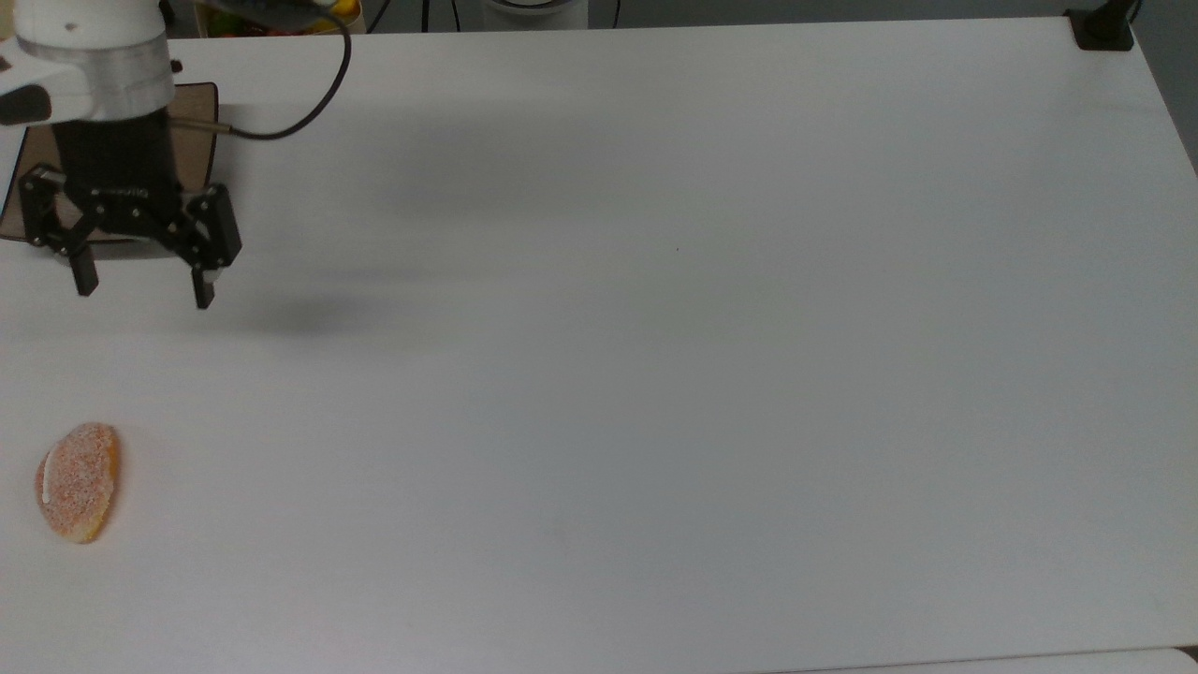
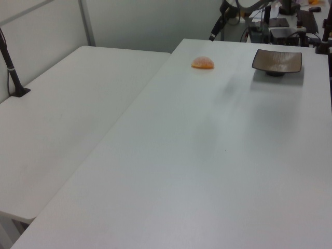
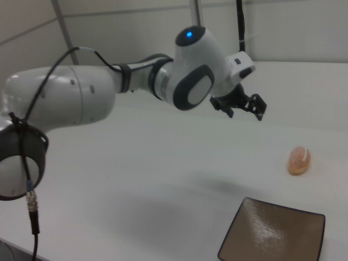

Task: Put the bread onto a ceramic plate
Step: 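Move the open gripper over the orange bread roll and lower it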

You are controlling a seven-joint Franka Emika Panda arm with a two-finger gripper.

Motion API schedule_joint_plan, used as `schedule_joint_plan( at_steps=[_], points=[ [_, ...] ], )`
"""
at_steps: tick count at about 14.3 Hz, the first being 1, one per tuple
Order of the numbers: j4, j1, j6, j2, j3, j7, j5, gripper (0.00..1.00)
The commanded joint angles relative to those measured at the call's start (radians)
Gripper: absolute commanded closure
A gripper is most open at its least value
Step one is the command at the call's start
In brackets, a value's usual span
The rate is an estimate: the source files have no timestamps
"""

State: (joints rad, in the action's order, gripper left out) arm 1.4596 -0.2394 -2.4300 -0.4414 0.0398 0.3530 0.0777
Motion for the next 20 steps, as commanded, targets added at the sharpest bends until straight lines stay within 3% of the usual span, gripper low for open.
schedule_joint_plan(
  at_steps=[1, 11, 20],
  points=[
    [-0.070, -0.023, -0.095, -0.097, -0.006, 0.026, 0.004, 0.00],
    [-0.191, -0.058, -0.386, -0.341, -0.004, 0.015, 0.004, 0.00],
    [-0.268, -0.097, -0.504, -0.488, -0.017, 0.015, 0.004, 0.00]
  ],
)
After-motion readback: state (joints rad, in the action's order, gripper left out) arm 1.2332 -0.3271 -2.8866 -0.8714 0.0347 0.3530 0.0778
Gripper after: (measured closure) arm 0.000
